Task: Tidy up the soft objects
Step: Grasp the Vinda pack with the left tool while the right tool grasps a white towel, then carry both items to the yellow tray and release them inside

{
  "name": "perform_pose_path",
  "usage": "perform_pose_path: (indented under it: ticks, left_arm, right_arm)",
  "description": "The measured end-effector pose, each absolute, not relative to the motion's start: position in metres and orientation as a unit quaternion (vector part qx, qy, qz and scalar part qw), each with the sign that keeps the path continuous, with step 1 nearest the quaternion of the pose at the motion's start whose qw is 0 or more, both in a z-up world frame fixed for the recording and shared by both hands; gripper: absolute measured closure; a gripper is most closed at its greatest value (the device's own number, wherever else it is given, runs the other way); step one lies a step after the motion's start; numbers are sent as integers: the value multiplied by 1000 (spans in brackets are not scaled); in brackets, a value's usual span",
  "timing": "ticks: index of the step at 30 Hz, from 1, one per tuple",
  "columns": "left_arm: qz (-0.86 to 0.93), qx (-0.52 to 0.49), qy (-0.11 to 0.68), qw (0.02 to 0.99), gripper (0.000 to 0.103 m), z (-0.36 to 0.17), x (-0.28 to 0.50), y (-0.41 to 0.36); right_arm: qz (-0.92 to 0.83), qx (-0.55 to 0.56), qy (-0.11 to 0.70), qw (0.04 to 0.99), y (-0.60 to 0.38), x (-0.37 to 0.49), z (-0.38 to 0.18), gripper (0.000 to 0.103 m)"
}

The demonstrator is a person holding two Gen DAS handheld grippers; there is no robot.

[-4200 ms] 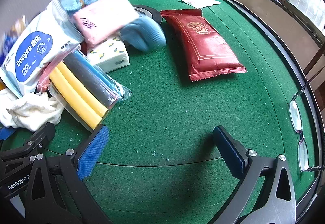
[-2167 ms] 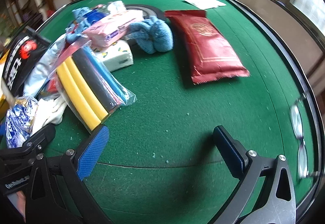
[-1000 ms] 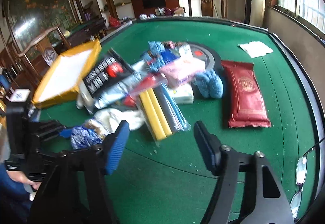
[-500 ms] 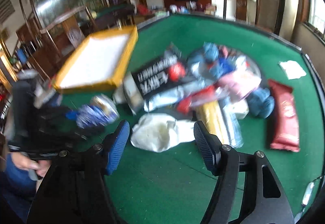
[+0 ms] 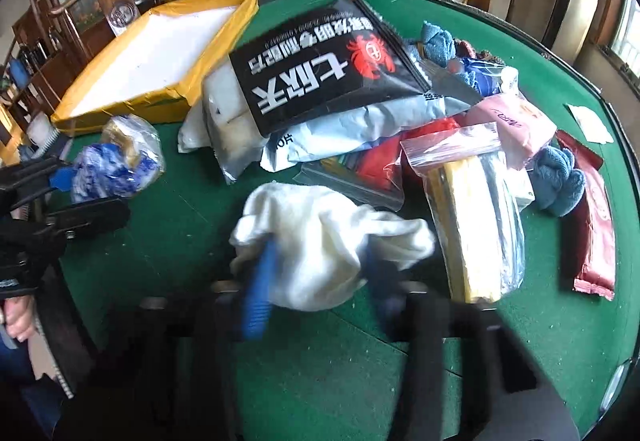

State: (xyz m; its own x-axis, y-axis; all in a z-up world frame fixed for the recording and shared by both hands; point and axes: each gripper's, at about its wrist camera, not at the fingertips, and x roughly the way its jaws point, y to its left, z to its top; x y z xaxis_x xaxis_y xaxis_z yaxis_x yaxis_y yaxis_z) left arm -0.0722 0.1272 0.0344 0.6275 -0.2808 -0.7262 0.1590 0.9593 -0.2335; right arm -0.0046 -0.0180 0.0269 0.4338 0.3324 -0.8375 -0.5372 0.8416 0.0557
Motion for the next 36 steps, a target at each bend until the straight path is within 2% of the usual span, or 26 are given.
perform_pose_path:
  ticks: [14,24,30,36]
  left_arm:
    - [-112,-90,391,909,51,51,-77,139]
    - [-37,-111,356,927,51,98,-58,207]
    - [16,-148,378,914,51,107,-4,267]
    - [88,-199,411,885,51,85,76,321]
  right_arm:
    - [324,-54,424,844,-21,-22,89,86]
    - [377,-31,413,828,47,19,145,86]
    - [389,5,433,813,104,73,154,86]
    - [368,37,460,807,176,148,139,86]
